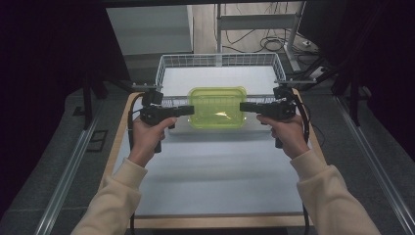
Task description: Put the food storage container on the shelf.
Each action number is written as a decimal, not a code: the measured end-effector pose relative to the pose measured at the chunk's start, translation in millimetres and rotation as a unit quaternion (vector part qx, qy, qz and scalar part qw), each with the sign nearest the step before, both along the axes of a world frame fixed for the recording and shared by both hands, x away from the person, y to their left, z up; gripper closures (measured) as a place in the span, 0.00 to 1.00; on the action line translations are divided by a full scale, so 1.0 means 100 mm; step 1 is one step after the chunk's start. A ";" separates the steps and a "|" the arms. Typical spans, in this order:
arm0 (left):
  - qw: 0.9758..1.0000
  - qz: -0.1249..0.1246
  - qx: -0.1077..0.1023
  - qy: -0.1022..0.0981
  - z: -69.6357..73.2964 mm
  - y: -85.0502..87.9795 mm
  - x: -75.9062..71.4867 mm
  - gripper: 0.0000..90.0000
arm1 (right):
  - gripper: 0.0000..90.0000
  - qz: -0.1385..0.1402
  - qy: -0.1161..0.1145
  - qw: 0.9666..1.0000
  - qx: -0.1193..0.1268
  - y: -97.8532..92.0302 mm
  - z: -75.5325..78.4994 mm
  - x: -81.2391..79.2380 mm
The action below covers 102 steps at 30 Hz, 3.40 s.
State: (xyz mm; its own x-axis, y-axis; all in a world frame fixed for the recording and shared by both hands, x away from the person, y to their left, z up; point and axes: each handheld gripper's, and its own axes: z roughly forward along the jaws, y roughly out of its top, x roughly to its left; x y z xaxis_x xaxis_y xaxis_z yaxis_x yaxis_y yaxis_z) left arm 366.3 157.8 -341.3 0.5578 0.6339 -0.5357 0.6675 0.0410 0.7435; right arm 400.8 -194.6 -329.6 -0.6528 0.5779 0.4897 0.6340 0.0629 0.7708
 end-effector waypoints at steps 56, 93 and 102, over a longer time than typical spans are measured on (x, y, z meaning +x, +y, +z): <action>1.000 0.021 0.001 0.011 0.26 -0.05 0.96 0.90 | 0.89 -0.052 0.009 0.999 0.005 0.02 0.29 0.89; 0.998 0.051 -0.027 0.039 0.01 -0.03 1.37 0.54 | 0.62 -0.100 0.005 0.994 -0.047 0.12 0.08 1.17; 0.998 0.055 -0.040 -0.010 0.13 0.10 1.12 0.33 | 0.45 -0.109 -0.039 0.993 -0.032 -0.03 0.18 1.00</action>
